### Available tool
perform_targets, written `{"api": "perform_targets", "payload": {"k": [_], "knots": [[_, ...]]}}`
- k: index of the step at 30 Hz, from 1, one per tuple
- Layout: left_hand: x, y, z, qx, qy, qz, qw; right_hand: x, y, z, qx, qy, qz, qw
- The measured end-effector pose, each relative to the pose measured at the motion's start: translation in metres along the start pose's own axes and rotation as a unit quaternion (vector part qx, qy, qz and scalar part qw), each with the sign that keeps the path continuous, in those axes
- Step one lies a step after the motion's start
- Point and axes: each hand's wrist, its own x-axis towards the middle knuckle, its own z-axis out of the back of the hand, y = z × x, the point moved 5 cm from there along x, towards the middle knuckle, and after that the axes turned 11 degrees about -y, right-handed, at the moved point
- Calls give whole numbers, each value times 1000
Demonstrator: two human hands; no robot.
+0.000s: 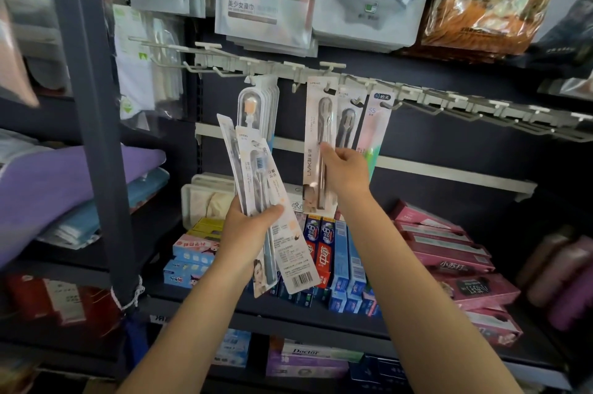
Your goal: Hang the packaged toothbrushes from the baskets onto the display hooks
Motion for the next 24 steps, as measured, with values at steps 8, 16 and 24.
{"api": "perform_targets", "payload": {"k": [8,16,24], "knots": [[5,-9,5,-7,-1,-5,1000,-35,-17,3,-16,43,50,998],[9,-12,11,15,-11,-24,1000,-72,-22,-8,-77,305,108,943],[9,-3,16,7,2,-1,1000,-69,-28,3,43,279,57,958]]}}
